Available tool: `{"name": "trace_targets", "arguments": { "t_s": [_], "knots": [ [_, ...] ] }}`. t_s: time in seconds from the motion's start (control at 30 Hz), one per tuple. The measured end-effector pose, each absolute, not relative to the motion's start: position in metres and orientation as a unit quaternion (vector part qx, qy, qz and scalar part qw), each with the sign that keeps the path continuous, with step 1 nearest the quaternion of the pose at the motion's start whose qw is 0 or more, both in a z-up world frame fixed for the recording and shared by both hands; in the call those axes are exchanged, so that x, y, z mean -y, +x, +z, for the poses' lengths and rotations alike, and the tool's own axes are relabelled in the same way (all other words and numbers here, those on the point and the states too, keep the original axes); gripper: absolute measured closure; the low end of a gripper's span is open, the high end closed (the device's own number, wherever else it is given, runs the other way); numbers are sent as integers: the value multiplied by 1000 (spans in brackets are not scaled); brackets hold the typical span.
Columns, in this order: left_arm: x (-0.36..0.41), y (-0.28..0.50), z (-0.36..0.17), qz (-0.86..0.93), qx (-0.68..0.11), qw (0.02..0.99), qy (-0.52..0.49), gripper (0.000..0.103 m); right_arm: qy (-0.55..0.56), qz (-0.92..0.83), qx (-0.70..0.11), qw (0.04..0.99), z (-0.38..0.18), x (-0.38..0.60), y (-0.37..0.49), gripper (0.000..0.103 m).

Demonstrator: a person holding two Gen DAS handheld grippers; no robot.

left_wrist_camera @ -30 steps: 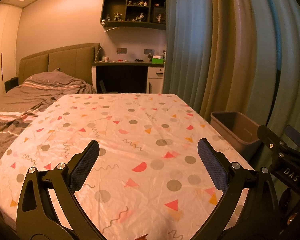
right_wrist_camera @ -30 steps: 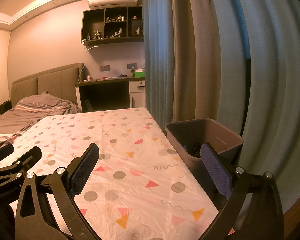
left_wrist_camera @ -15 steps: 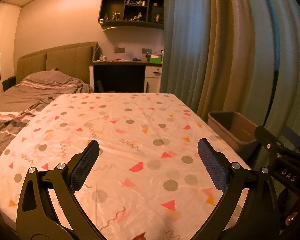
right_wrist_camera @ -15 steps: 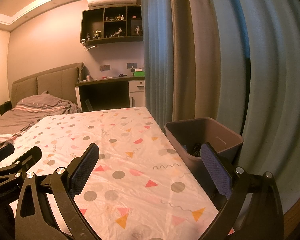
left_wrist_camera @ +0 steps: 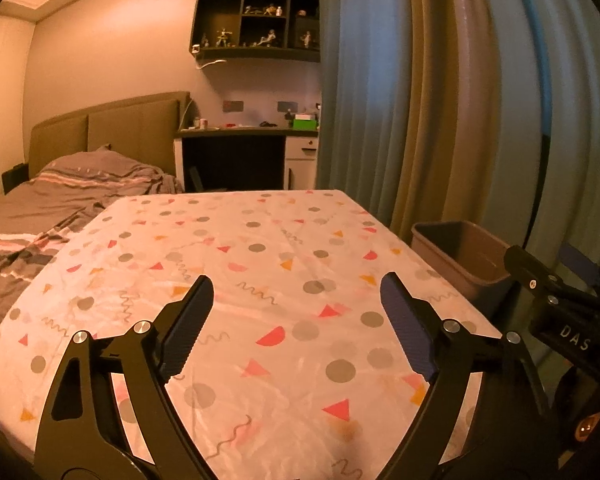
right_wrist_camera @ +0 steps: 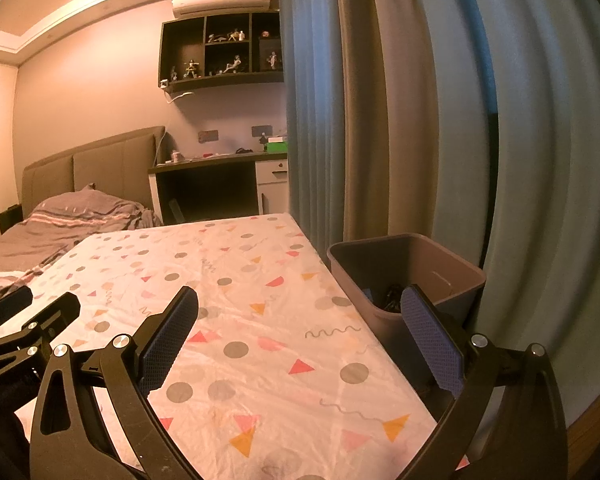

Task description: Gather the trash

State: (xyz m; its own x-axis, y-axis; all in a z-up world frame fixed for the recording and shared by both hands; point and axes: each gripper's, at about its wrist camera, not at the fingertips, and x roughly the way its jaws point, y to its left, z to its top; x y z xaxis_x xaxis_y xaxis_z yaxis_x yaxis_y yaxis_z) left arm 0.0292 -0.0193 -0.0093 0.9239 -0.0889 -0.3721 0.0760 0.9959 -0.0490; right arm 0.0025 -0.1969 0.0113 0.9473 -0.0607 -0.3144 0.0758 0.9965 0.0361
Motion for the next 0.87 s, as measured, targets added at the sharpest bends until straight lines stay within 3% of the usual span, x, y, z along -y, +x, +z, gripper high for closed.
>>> {"name": "trace_targets", "arguments": {
  "t_s": [0.6, 0.87],
  "knots": [
    [18, 29, -9, -34, -190, 981, -16, 19, 25, -34, -158, 987, 11, 196, 3, 6],
    [17, 29, -7, -19, -193, 981, -11, 13, 26, -34, -158, 986, 11, 196, 2, 6]
  ]
}}
